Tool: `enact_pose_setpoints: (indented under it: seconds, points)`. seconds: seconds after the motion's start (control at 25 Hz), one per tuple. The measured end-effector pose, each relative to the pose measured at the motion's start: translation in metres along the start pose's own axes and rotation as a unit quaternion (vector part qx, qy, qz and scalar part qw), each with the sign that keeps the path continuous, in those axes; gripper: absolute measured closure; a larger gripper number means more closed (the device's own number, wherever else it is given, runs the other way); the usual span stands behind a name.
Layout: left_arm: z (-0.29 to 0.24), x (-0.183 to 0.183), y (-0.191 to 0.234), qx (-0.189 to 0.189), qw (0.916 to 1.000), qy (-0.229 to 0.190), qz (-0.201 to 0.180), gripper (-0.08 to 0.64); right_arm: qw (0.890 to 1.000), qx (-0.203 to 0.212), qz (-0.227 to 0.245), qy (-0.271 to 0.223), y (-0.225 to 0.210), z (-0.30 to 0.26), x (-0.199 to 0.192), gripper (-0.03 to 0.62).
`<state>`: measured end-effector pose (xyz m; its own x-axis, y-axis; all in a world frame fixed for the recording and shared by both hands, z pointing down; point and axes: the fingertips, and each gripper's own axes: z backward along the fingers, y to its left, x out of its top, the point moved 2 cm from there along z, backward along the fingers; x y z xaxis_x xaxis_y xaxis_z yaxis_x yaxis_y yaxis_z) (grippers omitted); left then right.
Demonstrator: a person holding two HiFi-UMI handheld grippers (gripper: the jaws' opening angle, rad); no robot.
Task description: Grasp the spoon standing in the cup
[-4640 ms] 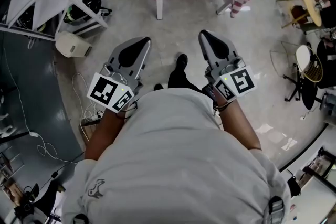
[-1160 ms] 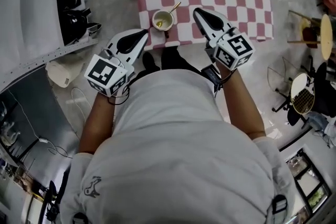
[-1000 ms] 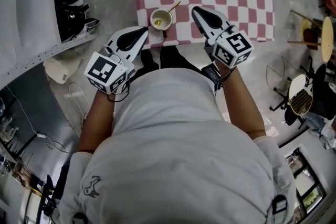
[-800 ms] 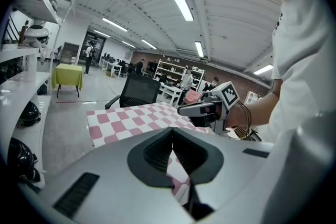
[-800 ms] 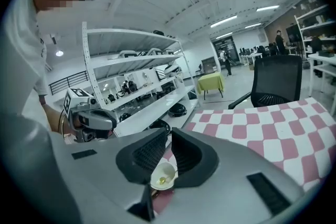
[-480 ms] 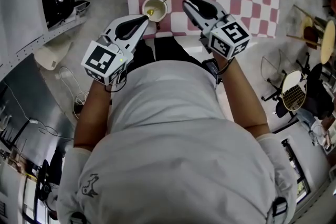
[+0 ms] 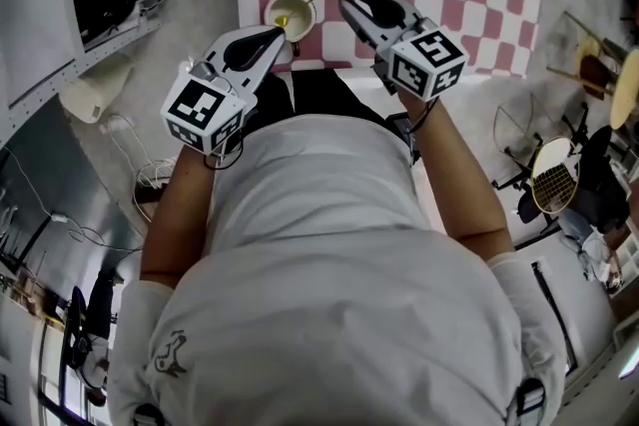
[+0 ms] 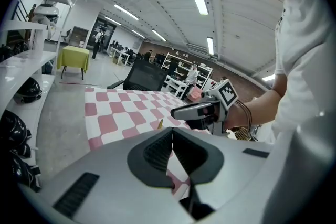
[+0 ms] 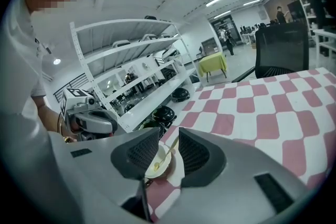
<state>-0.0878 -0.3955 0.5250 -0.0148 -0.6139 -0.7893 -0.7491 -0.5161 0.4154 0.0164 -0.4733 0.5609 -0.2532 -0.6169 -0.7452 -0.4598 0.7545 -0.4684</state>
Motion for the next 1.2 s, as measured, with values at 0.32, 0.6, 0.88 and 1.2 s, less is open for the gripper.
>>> enact_pose_setpoints:
  seconds: [0.32, 0.6, 0.88, 1.2]
  points:
    - [-0.017, -0.001, 0.001, 0.002, 0.9999, 0.0, 0.011, 0.548, 1.0, 0.02, -0.013, 0.019, -0.012, -0.017, -0.013, 0.474]
    - [-0.024, -0.01, 0.002, 0.009, 0.9995, 0.004, 0.032, 0.548, 0.998, 0.042, -0.018, 0.031, -0.015, -0.034, -0.018, 0.474]
    - [-0.025, -0.013, 0.005, 0.016, 0.9988, 0.0, 0.047, 0.548, 0.998, 0.051, -0.016, 0.039, -0.018, -0.044, -0.021, 0.502]
    - [-0.019, -0.008, 0.013, 0.031, 0.9979, -0.017, 0.054, 0.548, 0.997, 0.059, -0.01, 0.04, -0.014, -0.045, -0.022, 0.546]
